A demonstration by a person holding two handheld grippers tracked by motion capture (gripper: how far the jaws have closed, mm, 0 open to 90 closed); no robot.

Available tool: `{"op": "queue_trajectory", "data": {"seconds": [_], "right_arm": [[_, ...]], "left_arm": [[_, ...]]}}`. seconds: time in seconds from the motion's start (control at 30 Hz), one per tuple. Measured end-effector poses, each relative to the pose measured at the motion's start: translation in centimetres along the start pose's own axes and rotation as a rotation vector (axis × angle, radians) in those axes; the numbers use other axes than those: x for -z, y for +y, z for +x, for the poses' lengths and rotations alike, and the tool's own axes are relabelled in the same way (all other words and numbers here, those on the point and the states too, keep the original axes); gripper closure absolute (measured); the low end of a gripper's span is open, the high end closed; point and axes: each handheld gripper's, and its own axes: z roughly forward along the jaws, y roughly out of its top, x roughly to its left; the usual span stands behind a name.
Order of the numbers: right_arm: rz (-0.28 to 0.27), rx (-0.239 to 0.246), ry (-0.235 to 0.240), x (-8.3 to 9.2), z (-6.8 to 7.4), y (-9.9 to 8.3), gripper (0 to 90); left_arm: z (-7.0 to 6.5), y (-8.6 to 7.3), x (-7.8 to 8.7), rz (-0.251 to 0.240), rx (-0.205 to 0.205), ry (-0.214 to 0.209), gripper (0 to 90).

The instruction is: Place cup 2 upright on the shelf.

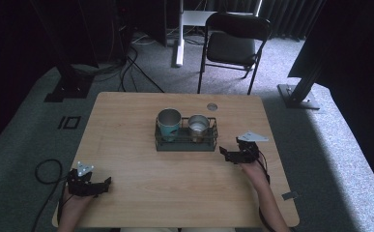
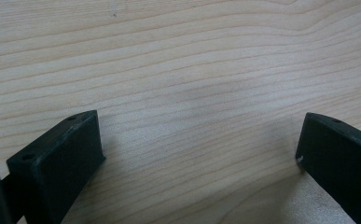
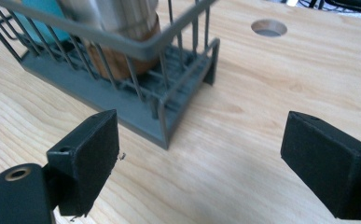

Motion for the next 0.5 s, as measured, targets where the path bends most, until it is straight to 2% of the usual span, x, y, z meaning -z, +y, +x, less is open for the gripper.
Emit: {"op": "queue_trajectory", "data": {"seconds": [0.5], "right_arm": [[0.044, -0.023, -0.048, 0.7, -1.2, -3.3, 11.3]], "left_arm": [[0.0, 0.0, 0.0, 0.000, 0.000, 0.000, 1.0]]}}
